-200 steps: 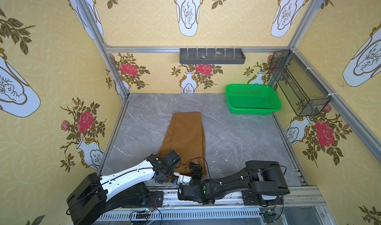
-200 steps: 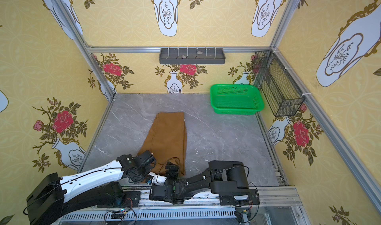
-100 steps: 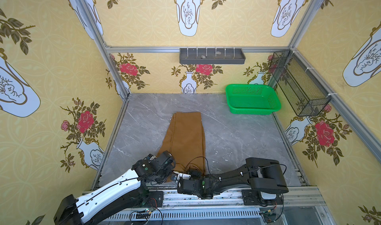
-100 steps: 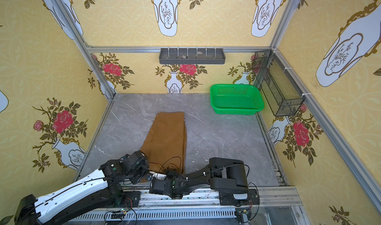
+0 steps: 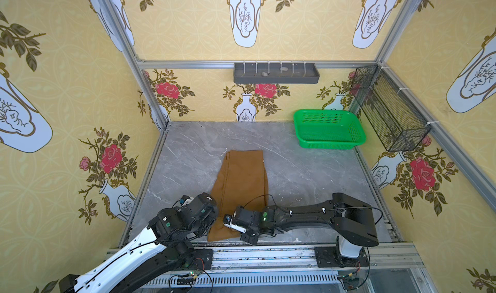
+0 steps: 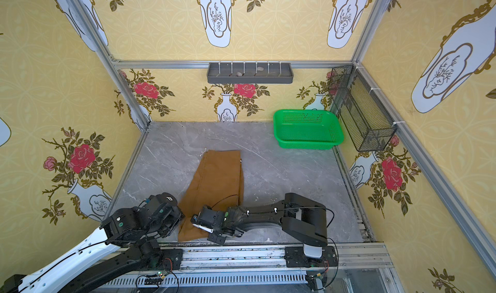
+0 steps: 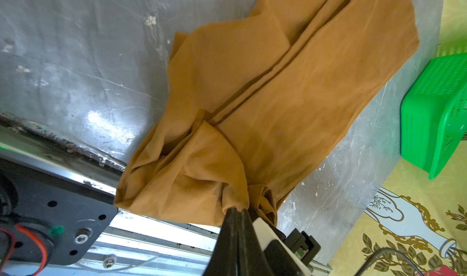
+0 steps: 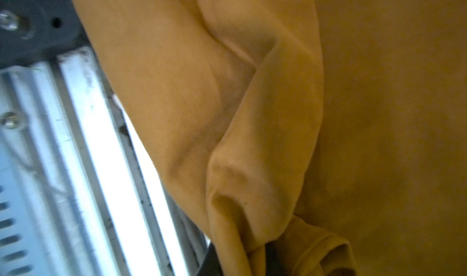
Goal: Roll up the long pants
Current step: Roll the long pant at the center of the board.
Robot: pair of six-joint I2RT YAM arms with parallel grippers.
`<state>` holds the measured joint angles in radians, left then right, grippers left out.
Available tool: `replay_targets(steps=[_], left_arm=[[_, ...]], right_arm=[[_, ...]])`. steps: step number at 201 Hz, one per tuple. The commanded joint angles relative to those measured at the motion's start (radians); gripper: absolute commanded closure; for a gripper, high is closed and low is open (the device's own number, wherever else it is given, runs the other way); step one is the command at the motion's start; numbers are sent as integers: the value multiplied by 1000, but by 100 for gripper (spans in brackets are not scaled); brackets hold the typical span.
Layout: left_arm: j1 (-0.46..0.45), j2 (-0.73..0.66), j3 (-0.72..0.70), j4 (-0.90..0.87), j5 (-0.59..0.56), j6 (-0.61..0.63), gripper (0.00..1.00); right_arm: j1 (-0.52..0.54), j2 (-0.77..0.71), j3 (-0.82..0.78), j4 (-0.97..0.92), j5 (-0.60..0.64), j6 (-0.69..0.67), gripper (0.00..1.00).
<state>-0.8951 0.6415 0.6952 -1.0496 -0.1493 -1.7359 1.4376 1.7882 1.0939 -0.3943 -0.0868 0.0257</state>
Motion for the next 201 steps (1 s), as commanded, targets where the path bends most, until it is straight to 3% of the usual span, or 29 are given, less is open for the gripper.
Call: replay_targets(steps=[1, 54, 94, 157, 201], left_arm=[[1, -1, 24, -61, -25, 16, 91], [1, 7, 10, -43, -4, 21, 91], [1, 18, -10, 23, 25, 33, 91], [3, 81, 64, 71, 15, 74, 90], [3, 218, 35, 219, 111, 116, 94]], right_arm=[[-47, -19, 28, -97, -321, 29, 100], [-281, -73, 5, -7, -666, 98, 100], [-405, 59, 41, 76, -846, 123, 99], [-424, 223, 85, 78, -916, 114, 99], [-461, 276, 75, 87, -881, 137, 98]])
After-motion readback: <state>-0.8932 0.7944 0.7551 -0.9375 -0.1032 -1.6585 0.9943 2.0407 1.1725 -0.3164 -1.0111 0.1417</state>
